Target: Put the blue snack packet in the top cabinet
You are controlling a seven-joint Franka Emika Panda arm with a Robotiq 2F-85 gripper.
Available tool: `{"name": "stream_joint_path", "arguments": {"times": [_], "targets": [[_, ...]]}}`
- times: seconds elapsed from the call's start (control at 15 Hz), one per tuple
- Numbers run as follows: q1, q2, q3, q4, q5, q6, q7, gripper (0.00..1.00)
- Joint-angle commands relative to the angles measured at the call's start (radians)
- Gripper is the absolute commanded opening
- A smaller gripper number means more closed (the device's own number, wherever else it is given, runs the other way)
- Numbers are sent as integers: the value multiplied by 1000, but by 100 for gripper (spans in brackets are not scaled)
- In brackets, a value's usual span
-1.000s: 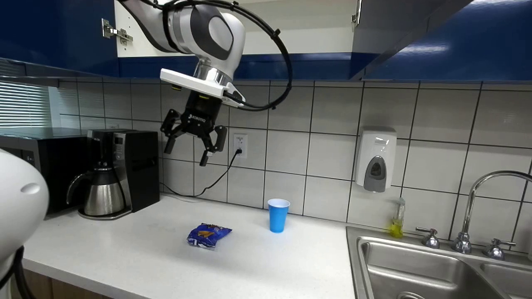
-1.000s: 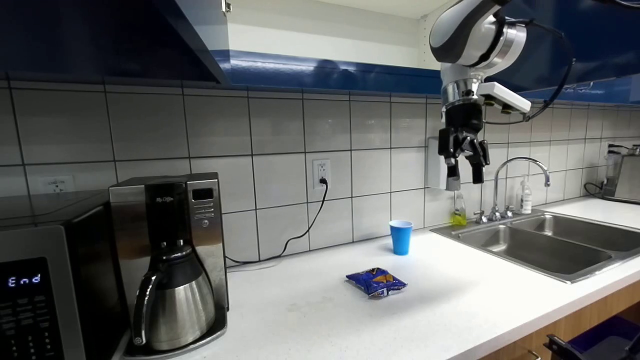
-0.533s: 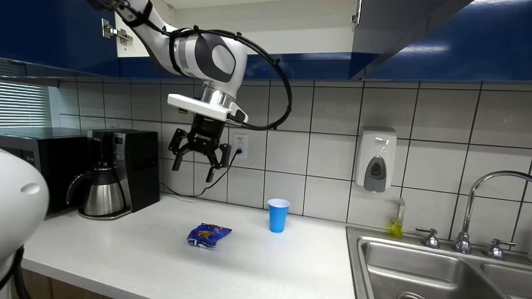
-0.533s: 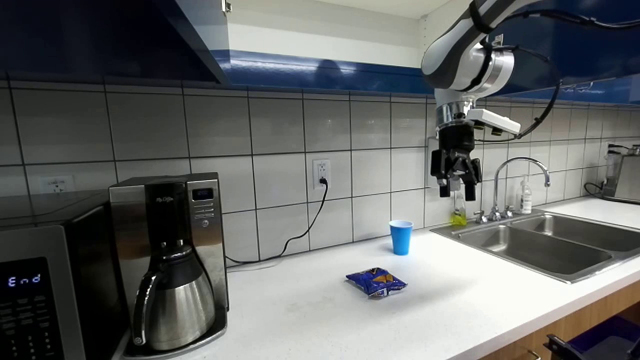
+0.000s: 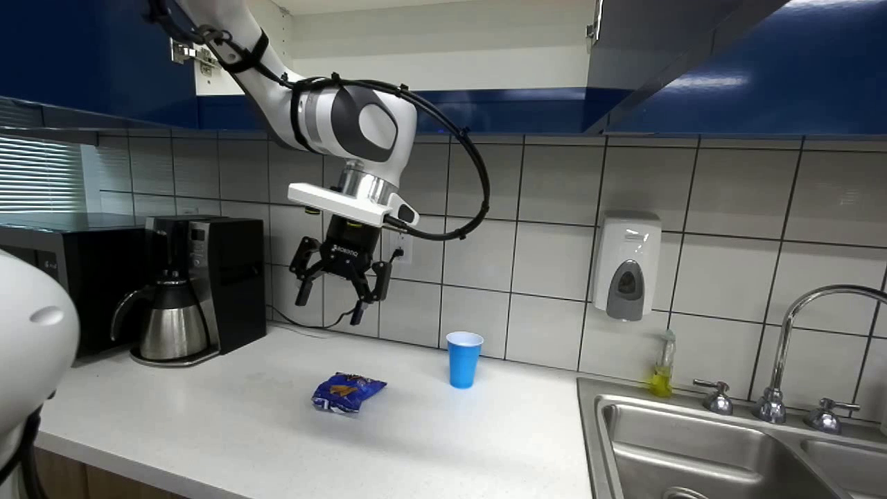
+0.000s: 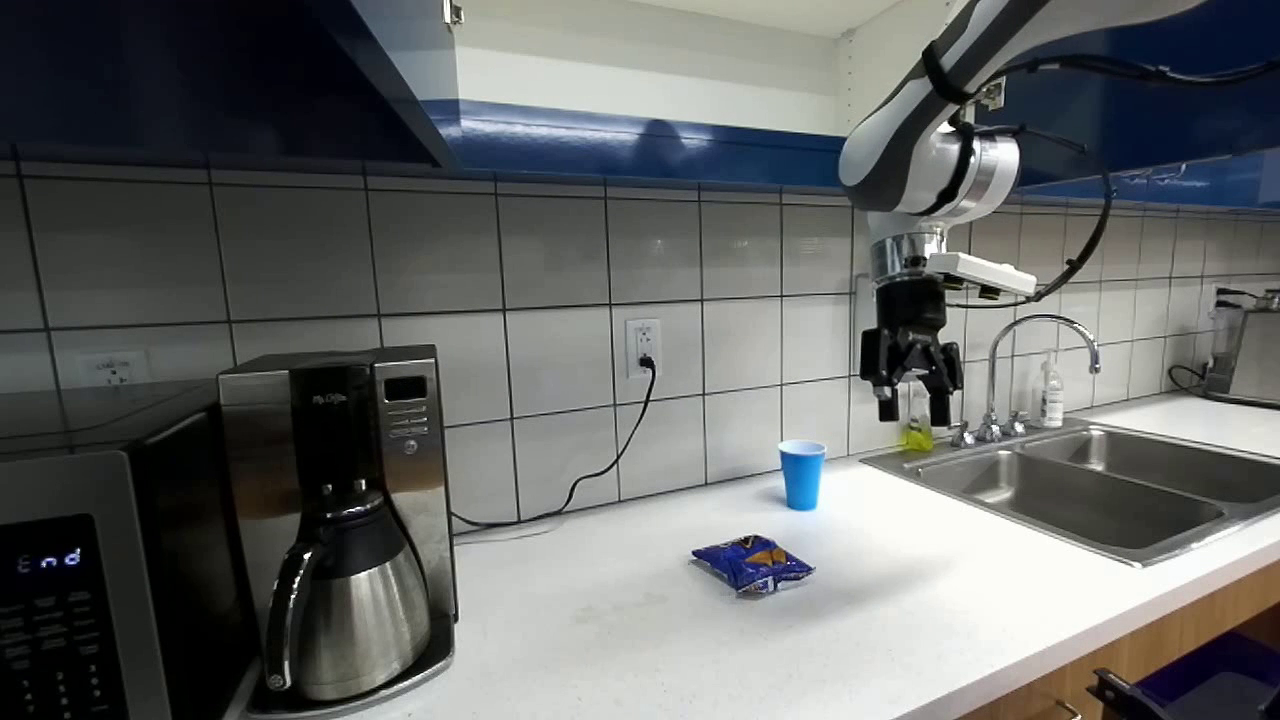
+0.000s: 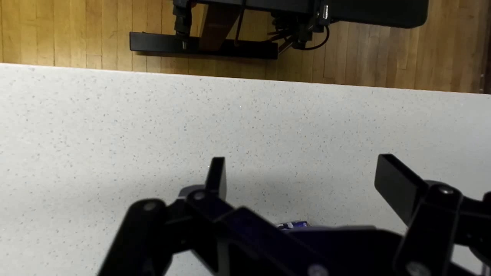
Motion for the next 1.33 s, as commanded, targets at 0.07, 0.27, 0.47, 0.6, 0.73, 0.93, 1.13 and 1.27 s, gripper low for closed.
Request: {"name": "stream_joint_path", "arguments": {"times": [0.07,0.27,0.47,0.6,0.73,0.93,1.13,1.27], "targets": [[-38,41,13,-25,14,72,-41,100],[-41,80,18,-39,12,124,-56,100],[-41,126,25,-48,8,170,-67,100],[-41,167,30,-47,9,196,-75,100],[-39,218,40,-35,18,218,-85,100],[-37,288,66,-20,32,263,-102,100],[-39,352,102,-5,71,325,-115,100],[-40,393,129,14,100,358,-124,100]]}}
